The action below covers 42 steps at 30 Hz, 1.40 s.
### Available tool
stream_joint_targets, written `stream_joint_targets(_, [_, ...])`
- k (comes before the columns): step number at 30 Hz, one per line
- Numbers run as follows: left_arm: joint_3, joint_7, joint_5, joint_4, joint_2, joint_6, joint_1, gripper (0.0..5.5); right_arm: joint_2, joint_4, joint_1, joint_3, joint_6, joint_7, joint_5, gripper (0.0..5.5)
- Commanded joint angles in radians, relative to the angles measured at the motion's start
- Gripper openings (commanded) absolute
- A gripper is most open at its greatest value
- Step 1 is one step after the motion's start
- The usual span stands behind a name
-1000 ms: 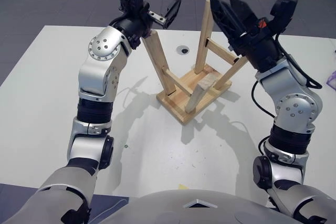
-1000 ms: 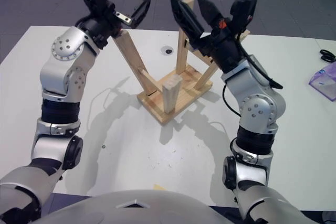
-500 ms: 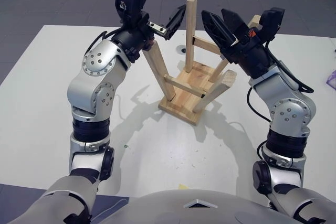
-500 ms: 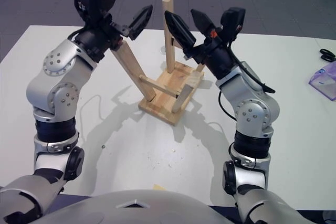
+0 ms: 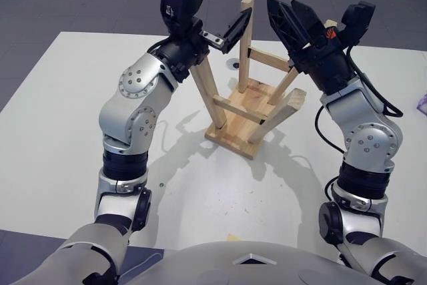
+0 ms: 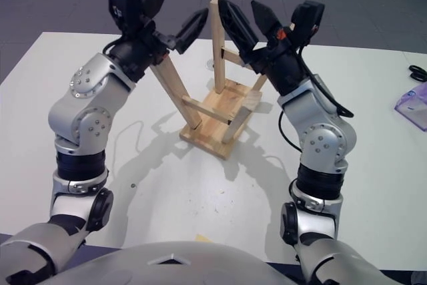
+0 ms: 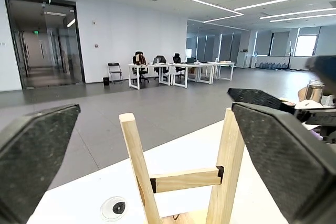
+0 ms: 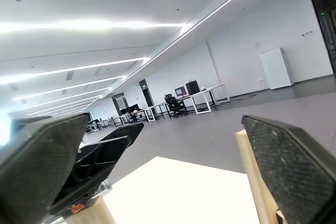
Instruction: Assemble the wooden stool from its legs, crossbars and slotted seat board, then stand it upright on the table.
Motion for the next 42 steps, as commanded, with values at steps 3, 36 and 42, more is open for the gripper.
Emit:
stream_joint_targets(3, [0.056,0.020,-0.036,0.084,-0.027,0.085,0.015,5.37,-0.113,0.016,0.071,-0.023,-0.032,0.098,-0.078,5.40])
stream_joint_targets(36, [0.438,-0.262,-0.125,-0.211,0.448,0.187,0.520,5.37,-0.614,0.170,0.655,0.019,0.023,0.734,-0.169,5.40])
stream_joint_targets(42, [0.408,-0.545,-0.255,-0.340,0.606,0.257,0.745,5.37,-0.624,0.329,0.542,0.022,-0.113,0.766,-0.314,5.40])
